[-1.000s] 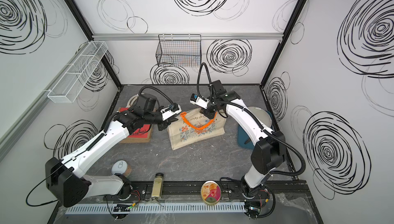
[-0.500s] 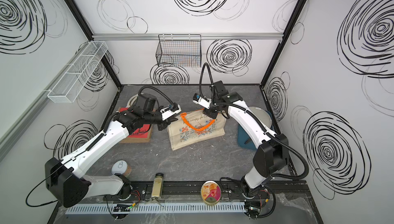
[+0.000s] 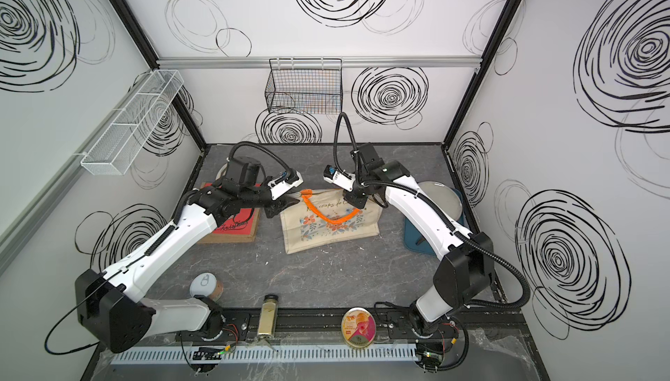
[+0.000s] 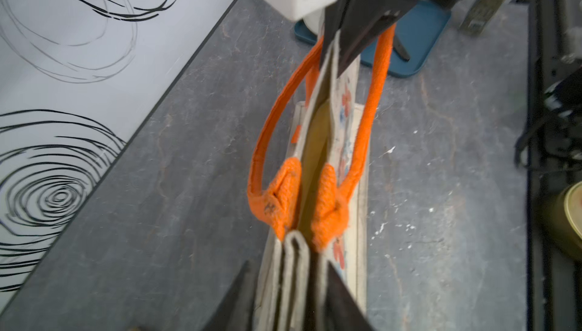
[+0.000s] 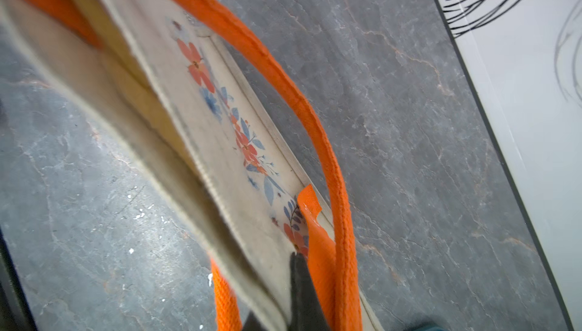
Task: Put away the canvas bag
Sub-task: Press the canvas bag at the center of the board.
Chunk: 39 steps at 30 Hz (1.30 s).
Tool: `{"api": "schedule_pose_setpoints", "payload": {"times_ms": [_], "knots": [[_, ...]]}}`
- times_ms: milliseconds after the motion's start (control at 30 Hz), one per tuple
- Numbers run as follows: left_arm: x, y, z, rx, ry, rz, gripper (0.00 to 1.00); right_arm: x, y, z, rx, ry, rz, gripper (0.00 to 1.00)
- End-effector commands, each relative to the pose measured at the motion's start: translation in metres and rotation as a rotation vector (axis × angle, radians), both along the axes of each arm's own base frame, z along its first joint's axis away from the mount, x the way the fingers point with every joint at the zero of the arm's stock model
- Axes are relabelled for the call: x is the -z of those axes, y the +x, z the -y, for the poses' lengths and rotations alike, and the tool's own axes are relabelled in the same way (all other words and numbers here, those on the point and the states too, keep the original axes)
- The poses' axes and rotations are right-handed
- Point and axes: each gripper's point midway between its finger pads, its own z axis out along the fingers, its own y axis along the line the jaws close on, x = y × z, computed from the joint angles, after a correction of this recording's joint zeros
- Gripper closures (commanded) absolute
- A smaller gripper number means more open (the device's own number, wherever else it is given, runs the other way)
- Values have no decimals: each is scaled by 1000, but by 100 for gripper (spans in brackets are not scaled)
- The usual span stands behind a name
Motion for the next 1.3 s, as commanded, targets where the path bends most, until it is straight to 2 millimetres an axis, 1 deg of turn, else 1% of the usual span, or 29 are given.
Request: {"api": "schedule_pose_setpoints", "payload": {"times_ms": [0, 33, 67, 100, 133, 167, 200, 233, 300, 333, 400, 433, 533, 600, 633, 700, 800, 867, 1000, 1067, 1100, 1233, 1267], "knots": [[-37, 8, 0, -29, -60, 92, 38, -15, -12, -19, 4, 58, -62, 94], [-41, 7, 1, -32, -58, 113, 29, -12, -10, -20, 15, 62, -82, 94], [-45, 5, 3, -33, -59, 139, 26, -11, -8, -22, 23, 64, -94, 94], [-53, 4, 5, -42, -65, 176, 16, -8, -5, -23, 35, 58, -104, 94], [-62, 2, 9, -44, -69, 213, 10, -7, -2, -24, 45, 53, -115, 94], [-69, 1, 12, -49, -72, 241, 8, -7, 0, -25, 52, 48, -124, 94], [-77, 1, 15, -59, -69, 268, 2, -8, 2, -26, 68, 43, -135, 93], [-82, 3, 17, -71, -58, 284, 0, -8, 2, -27, 69, 47, -152, 93], [-84, 5, 23, -56, -37, 274, 1, -9, 4, -28, 71, 68, -158, 90], [-86, 8, 24, -51, -32, 260, 1, -9, 6, -29, 70, 77, -146, 86], [-85, 11, 31, -14, -13, 215, 1, -11, 8, -31, 62, 101, -114, 74], [-83, 11, 35, 13, 4, 191, 1, -14, 8, -31, 57, 114, -97, 71], [-76, 12, 43, 70, 12, 143, 1, -29, 10, -34, 48, 192, -39, 52], [-74, 14, 45, 81, -12, 139, 1, -37, 11, -35, 36, 244, 18, 42], [-71, 12, 48, 103, -18, 133, 1, -40, 11, -35, 30, 272, 44, 39], [-61, 8, 55, 157, 3, 97, 1, -46, 9, -35, 5, 324, 80, 37], [-39, 15, 60, 175, 82, 22, 1, -53, 7, -30, 5, 390, 86, 36], [-35, 22, 64, 177, 86, 9, 1, -58, 8, -24, 27, 430, 94, 36], [-39, 34, 80, 195, 90, 27, 1, -61, 5, -20, 28, 470, 130, 35], [-34, 33, 89, 234, 96, -6, 1, -63, 5, -18, 38, 480, 139, 35], [-29, 32, 93, 259, 106, -36, 1, -66, 3, -15, 47, 496, 141, 34], [-13, 43, 106, 292, 136, -130, 1, -89, -10, -2, 68, 607, 189, 34], [-10, 44, 110, 301, 135, -148, 1, -91, -16, 1, 70, 623, 195, 34]]}}
